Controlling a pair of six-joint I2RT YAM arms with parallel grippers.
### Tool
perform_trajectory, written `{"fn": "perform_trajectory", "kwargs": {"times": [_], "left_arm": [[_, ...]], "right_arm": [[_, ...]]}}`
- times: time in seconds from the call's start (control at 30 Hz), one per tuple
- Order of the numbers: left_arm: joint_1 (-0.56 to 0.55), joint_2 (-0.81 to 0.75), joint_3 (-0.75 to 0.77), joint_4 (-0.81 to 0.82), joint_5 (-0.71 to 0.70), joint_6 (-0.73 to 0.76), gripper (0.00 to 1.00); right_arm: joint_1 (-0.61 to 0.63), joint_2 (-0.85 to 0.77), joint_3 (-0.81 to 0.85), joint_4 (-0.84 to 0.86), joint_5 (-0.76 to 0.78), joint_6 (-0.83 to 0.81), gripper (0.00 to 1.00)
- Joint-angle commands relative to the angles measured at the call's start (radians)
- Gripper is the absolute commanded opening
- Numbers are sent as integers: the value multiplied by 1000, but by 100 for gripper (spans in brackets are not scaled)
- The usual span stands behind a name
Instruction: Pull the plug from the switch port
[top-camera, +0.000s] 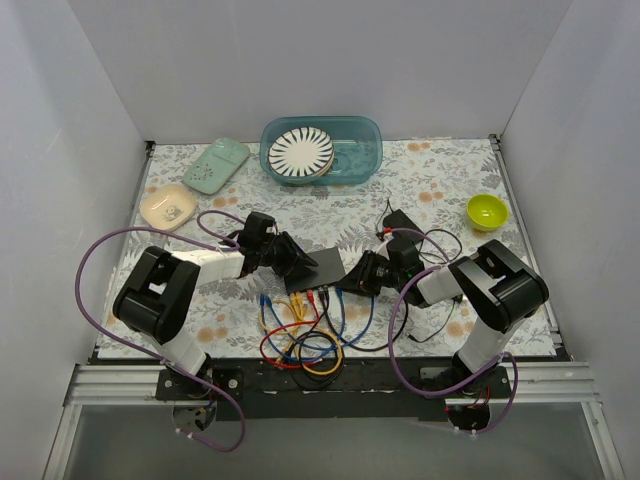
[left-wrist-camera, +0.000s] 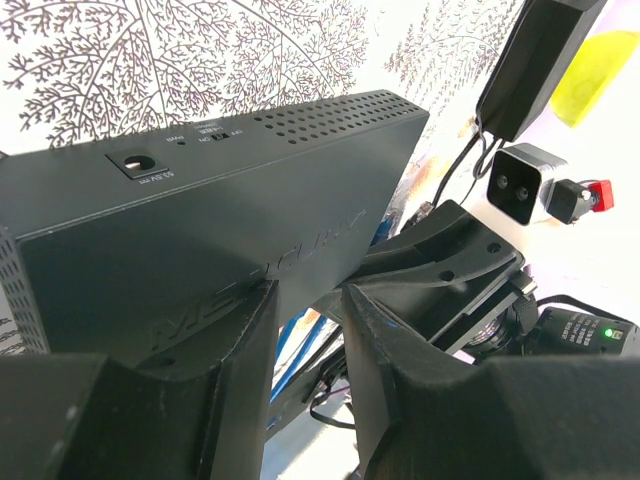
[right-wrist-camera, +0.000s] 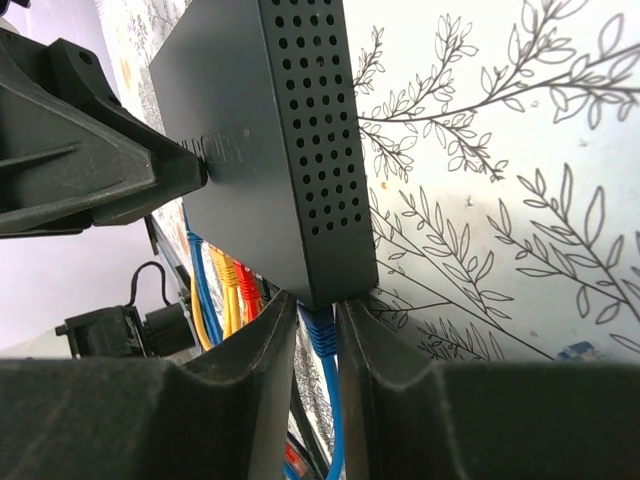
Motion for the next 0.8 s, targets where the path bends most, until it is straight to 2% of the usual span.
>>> {"fn": "perform_trajectory", "kwargs": {"times": [0.0, 0.13, 0.17, 0.2, 0.23, 0.37, 0.47, 0.57, 0.77], "left_arm": [[3, -10, -34, -49, -21, 13, 33], [3, -10, -34, -46, -18, 10, 32], [3, -12, -34, -46, -17, 10, 32], [3, -15, -34, -41, -4, 10, 32], [3, -18, -35, -34, 6, 8, 32], [-8, -10, -54, 136, 155, -44, 32], [-46, 33, -22, 190, 242, -59, 32], [-84, 75, 24, 174, 241, -30, 32], [-89, 152, 29, 129, 189, -35, 32]], "right_arm": [[-6, 29, 5, -78, 30, -85, 26], [-7, 34, -2, -89, 37, -93, 21], [-7, 35, -4, -86, 35, -95, 17], [-7, 37, -4, -87, 32, -101, 7], [-7, 38, -1, -89, 24, -108, 2], [-7, 45, 39, -210, 15, -205, 1], [-7, 48, 80, -313, 18, -295, 1], [-6, 51, 114, -403, 32, -363, 1], [-4, 22, 117, -526, 17, -424, 1]]}}
